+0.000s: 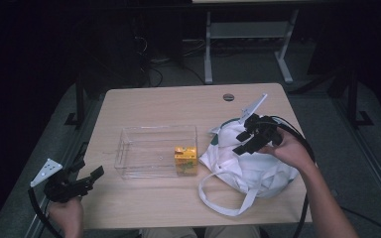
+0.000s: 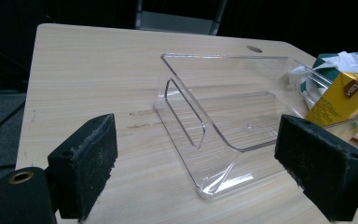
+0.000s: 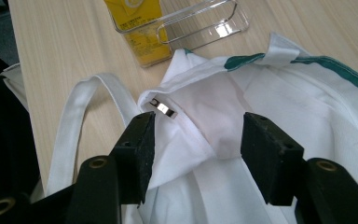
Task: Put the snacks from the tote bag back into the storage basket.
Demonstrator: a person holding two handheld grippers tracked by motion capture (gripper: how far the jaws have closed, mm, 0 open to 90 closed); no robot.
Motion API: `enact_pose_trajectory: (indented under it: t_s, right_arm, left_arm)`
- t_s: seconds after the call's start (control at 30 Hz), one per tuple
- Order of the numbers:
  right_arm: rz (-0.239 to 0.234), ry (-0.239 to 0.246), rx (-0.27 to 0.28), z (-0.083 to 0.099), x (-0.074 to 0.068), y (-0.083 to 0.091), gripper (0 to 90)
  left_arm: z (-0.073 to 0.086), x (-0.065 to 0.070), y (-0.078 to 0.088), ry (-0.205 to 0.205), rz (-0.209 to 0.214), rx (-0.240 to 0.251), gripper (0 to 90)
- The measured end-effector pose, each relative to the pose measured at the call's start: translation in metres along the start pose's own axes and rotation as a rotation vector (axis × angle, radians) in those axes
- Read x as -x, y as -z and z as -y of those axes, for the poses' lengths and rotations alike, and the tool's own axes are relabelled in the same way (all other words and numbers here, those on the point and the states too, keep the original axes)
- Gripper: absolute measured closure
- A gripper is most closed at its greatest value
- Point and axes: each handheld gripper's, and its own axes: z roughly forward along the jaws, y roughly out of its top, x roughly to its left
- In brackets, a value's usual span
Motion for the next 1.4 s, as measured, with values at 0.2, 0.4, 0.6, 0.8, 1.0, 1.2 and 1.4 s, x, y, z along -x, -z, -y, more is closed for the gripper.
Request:
enact_pose_trajectory:
  t_s: [0.2,0.4,0.6,0.8,1.0,1.2,1.4]
  right_arm:
    - [0.007,-0.013,0.016,0.010,-0.002,0.003,44.0]
    - [0.013,-0.034,0.022,0.022,-0.002,0.005,44.0]
    - [0.023,-0.041,0.040,0.033,-0.002,0.007,44.0]
    - [0.032,-0.055,0.043,0.043,-0.003,0.007,44.0]
    - [0.036,-0.074,0.052,0.056,-0.005,0.008,44.0]
    - [0.035,-0.112,0.073,0.068,-0.005,0.008,44.0]
    - [0.038,-0.139,0.093,0.079,-0.006,0.009,43.6]
  left_arm:
    - [0.000,0.001,-0.001,0.003,0.002,-0.002,12.5]
    - [0.000,0.001,-0.001,-0.002,0.002,-0.004,12.5]
    - [0.000,0.001,-0.002,-0.001,0.003,-0.004,12.5]
    - [0.000,0.001,-0.002,-0.002,0.004,-0.004,12.5]
    - [0.000,0.002,-0.002,-0.002,0.006,-0.008,12.5]
    - [0.000,0.002,-0.003,0.000,0.007,-0.008,12.5]
    - [0.000,0.003,-0.003,-0.002,0.008,-0.011,12.5]
